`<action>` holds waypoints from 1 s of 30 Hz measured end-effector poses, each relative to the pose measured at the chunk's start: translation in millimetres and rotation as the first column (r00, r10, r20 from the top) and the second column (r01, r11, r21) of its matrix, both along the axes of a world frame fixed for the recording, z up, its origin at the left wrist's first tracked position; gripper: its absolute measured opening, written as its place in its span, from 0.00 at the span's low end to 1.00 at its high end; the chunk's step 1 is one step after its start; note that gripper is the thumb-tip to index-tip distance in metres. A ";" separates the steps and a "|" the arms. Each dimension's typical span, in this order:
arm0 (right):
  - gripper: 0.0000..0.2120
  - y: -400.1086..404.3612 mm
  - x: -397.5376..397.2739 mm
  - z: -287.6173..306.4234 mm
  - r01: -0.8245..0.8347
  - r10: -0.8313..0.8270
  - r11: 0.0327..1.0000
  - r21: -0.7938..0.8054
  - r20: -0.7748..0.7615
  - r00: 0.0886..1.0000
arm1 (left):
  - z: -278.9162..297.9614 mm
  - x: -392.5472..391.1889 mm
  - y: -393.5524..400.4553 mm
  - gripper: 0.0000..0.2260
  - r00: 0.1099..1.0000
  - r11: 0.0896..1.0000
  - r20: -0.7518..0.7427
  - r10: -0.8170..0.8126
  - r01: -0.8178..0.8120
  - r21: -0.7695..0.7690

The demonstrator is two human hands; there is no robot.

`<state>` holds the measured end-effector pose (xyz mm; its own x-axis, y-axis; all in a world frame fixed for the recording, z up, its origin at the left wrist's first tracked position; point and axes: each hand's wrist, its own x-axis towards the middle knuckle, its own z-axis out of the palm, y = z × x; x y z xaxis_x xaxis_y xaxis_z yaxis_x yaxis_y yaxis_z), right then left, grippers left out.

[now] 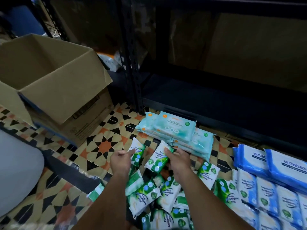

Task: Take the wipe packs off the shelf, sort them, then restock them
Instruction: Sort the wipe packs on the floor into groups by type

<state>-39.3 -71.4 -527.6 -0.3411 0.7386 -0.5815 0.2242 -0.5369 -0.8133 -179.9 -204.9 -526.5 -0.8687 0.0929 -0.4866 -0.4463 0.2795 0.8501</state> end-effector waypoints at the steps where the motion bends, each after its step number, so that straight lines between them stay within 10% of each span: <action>1: 0.34 0.5 -4.8 -4.5 0.001 -0.001 1.000 -0.007 0.015 1.000 | -4.2 -6.7 1.3 0.17 0.999 0.999 -0.012 -0.037 0.037 -0.029; 17: 0.24 6.7 -71.5 -59.6 -0.186 0.084 0.957 0.223 0.399 0.913 | -62.3 -49.3 39.5 0.07 0.812 0.893 -0.411 -0.413 0.273 -0.358; 30: 0.18 10.3 -82.1 -54.6 -0.238 0.143 0.950 0.203 0.395 0.907 | -67.8 -59.9 33.9 0.13 0.752 0.841 -0.397 -0.526 0.390 -0.376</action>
<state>-121.4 -61.1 -582.2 -0.2842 0.8146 -0.5056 0.6130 -0.2511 -0.7491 -239.7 -171.1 -594.3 -0.8756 0.4731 -0.0976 0.2251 0.5784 0.7841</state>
